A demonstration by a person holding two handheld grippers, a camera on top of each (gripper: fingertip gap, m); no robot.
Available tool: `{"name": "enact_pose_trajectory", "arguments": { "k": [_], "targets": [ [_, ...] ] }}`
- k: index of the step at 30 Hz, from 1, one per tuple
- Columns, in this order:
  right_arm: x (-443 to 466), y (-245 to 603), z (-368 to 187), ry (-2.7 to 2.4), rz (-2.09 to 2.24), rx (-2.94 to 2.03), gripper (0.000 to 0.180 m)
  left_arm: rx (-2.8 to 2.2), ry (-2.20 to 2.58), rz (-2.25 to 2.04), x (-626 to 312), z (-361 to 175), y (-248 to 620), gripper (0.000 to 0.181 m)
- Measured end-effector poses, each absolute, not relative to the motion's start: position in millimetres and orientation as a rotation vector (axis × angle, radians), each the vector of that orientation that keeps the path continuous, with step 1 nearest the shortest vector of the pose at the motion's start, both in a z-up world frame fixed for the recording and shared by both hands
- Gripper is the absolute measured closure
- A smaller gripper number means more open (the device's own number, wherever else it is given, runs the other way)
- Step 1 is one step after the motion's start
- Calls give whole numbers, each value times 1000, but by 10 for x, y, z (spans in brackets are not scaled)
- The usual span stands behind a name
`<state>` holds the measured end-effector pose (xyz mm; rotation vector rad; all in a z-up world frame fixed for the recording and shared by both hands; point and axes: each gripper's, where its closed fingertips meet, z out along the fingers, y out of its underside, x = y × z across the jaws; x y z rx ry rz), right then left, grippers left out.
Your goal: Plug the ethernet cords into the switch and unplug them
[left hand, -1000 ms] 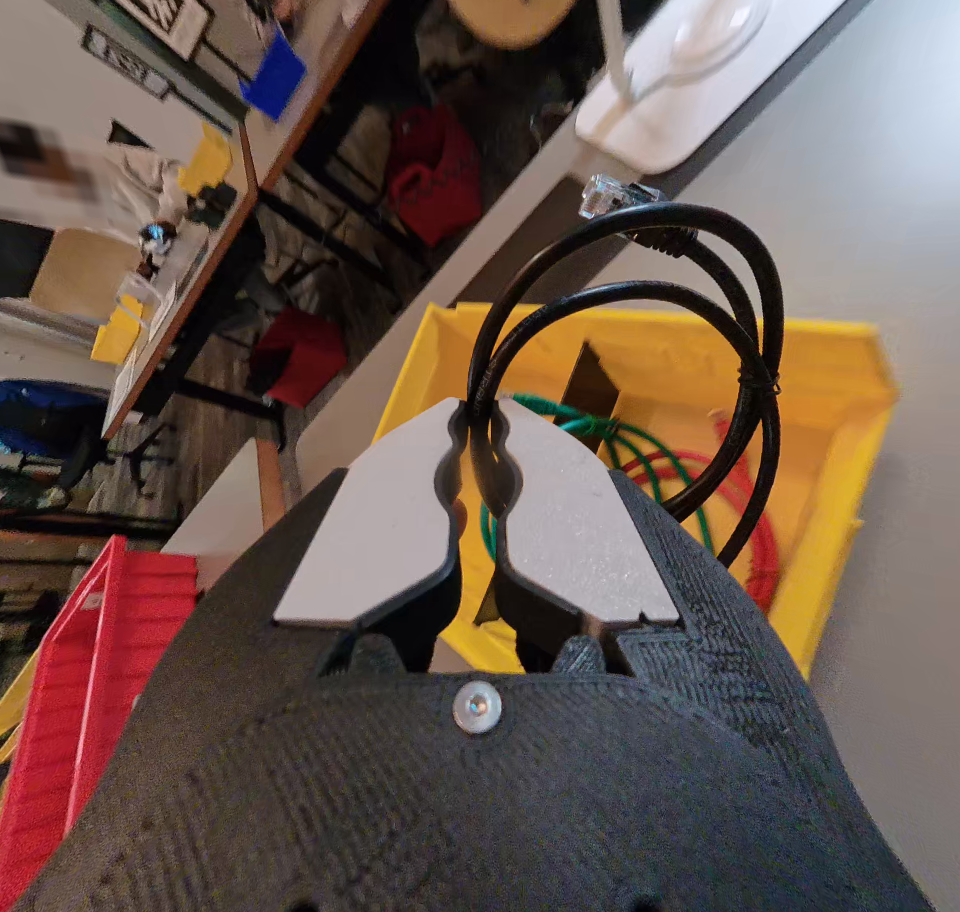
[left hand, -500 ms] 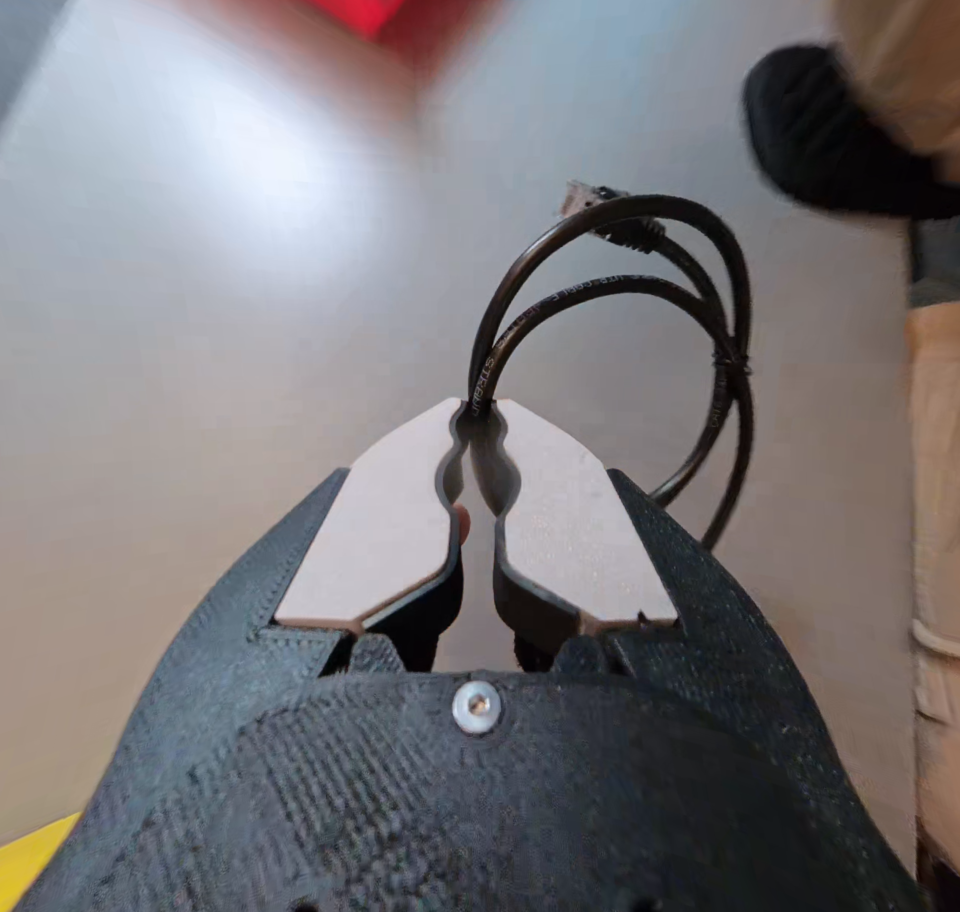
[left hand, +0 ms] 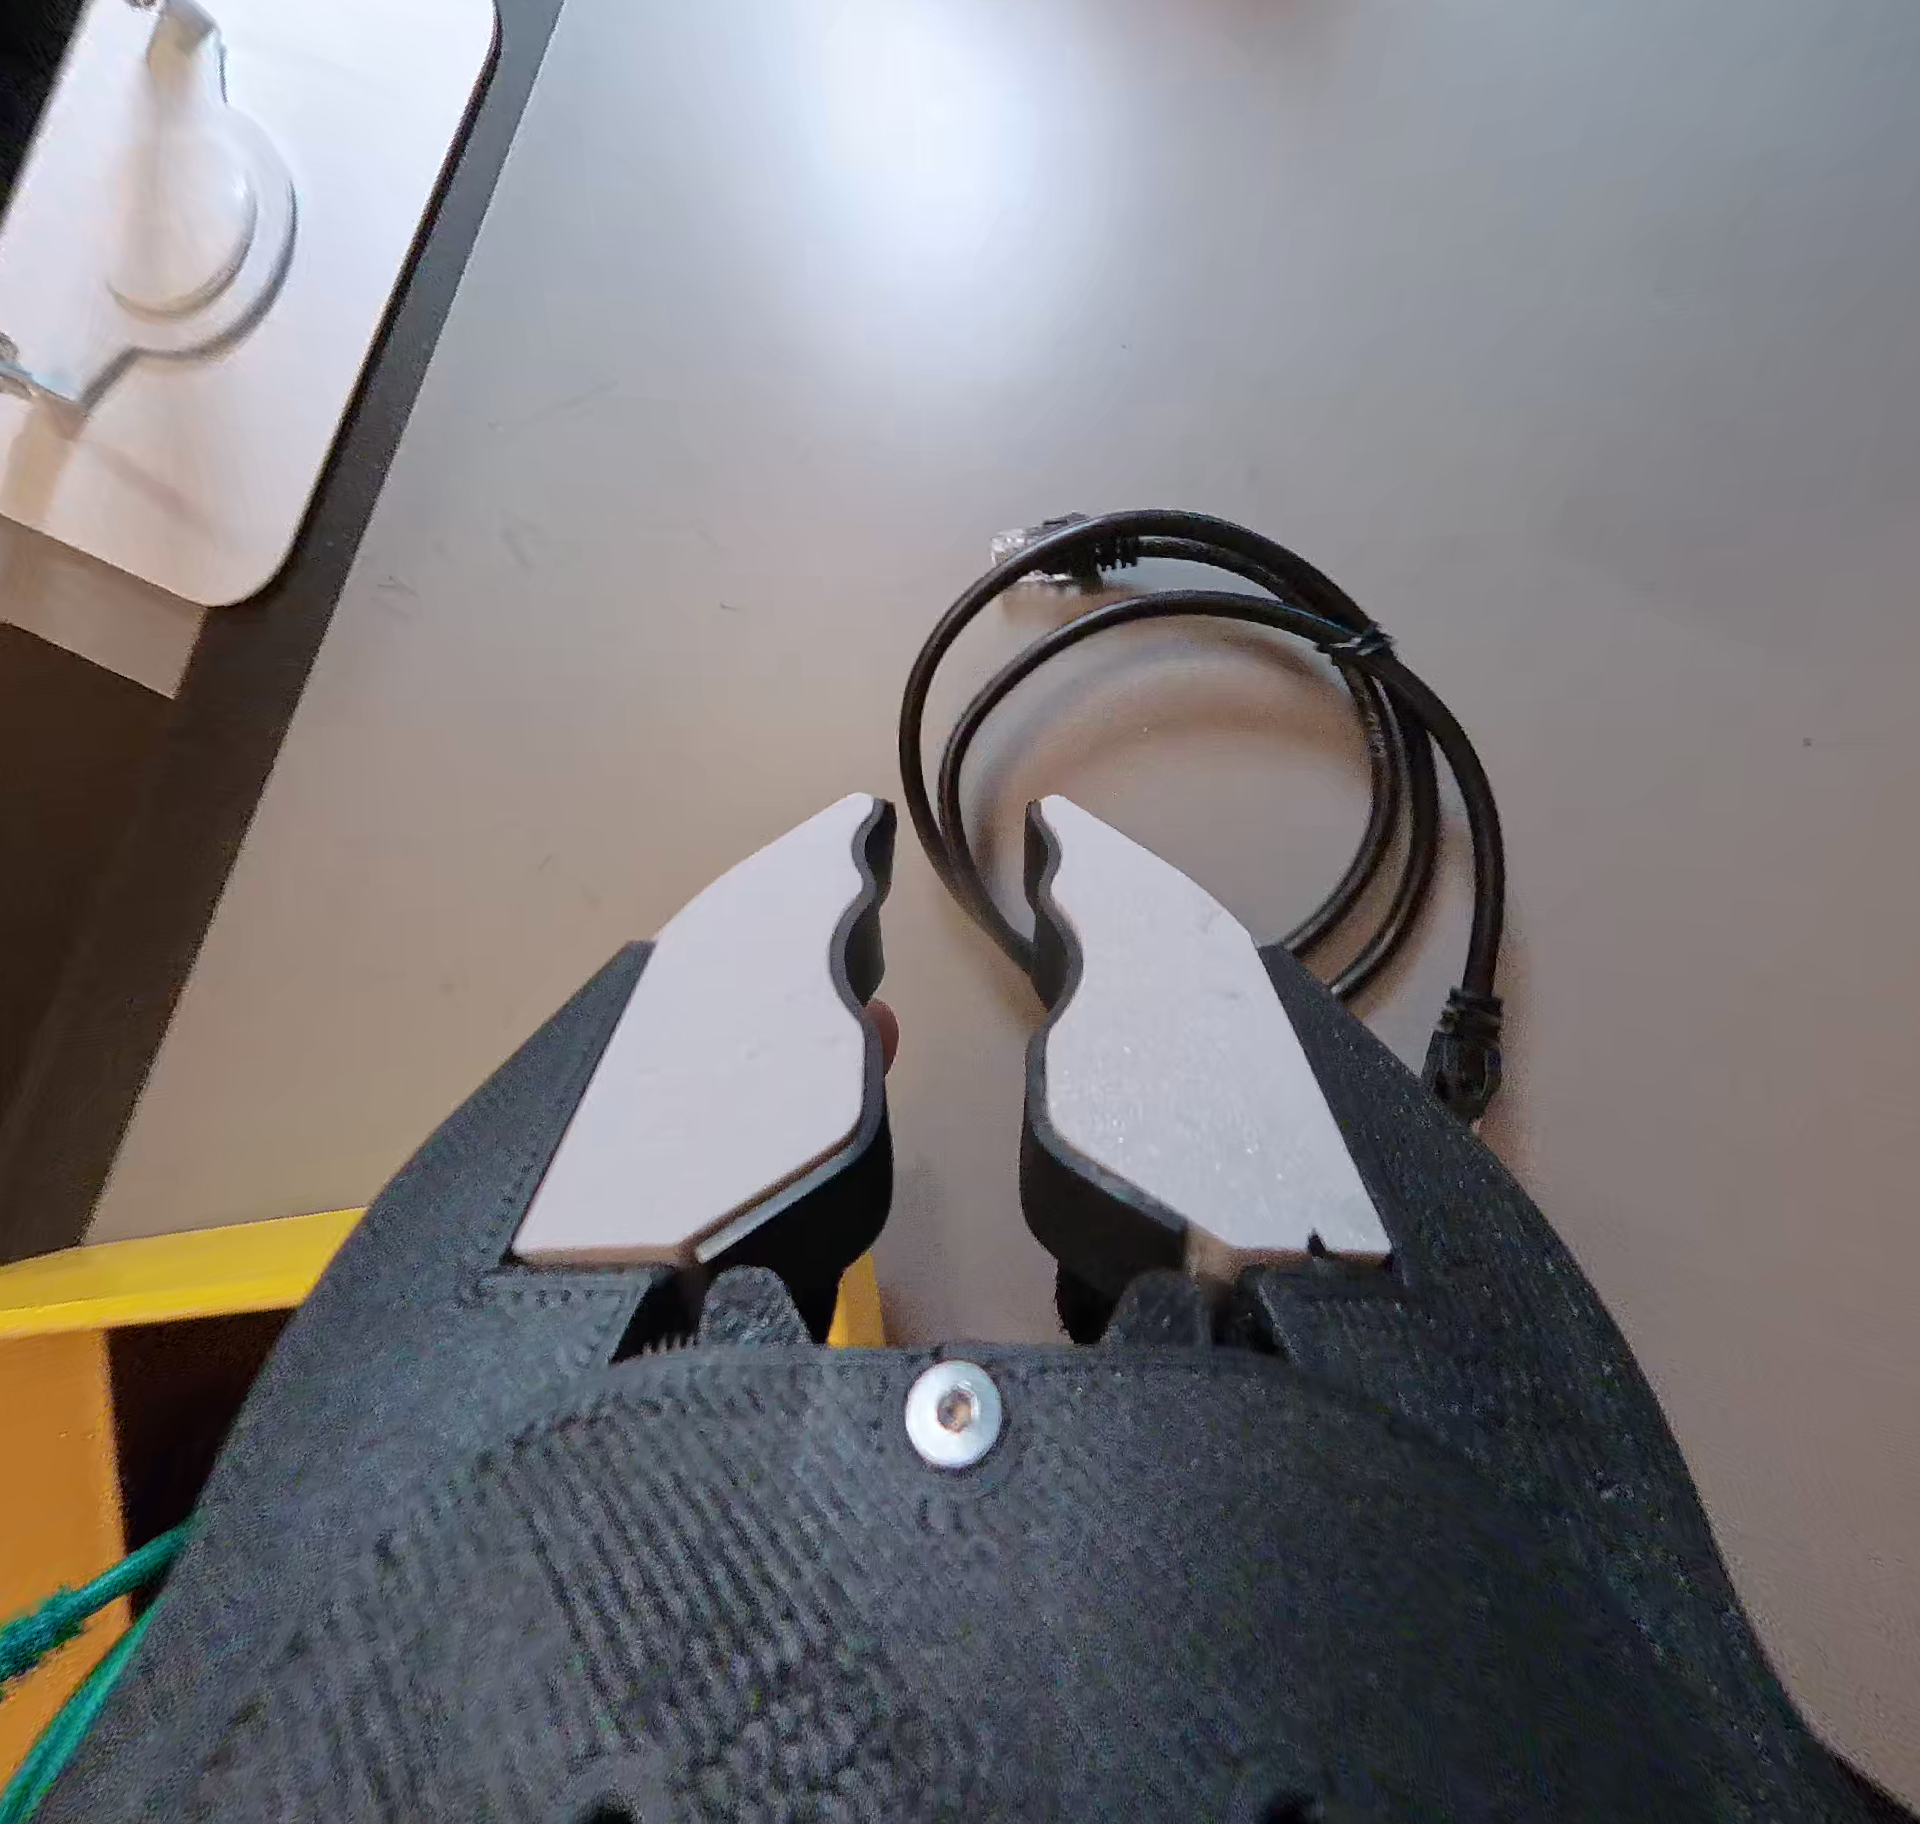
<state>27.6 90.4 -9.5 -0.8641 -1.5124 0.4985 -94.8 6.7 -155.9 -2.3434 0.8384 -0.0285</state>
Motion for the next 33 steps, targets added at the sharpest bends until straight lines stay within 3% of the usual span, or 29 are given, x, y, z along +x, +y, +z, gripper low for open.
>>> {"name": "enact_pose_trajectory", "arguments": {
  "k": [7,12,17,22,24,26,28,33],
  "targets": [
    [311,930,-49,-1499,502,-871,154,-2197,1396,-75,-448,-1670,-326,149],
    [323,947,-37,-1495,509,-877,154,-2102,1797,256,-368,-2012,-181,146],
    [336,973,-42,-1499,504,-883,154,-1708,2197,630,-267,-2033,43,145],
    [355,999,-55,-1503,509,-891,154,-1312,2548,607,-82,-2213,-23,136],
    [365,995,-51,-1509,505,-887,154,-1236,2612,588,-47,-2250,-28,140],
    [376,995,-41,-1511,504,-883,154,-1264,2633,544,-33,-2262,-16,140],
    [379,993,-41,-1512,515,-886,154,-1370,2620,466,-29,-2283,-25,151],
    [390,982,-44,-1522,506,-884,154,-1944,2273,167,-42,-2293,4,165]
  ]
}}
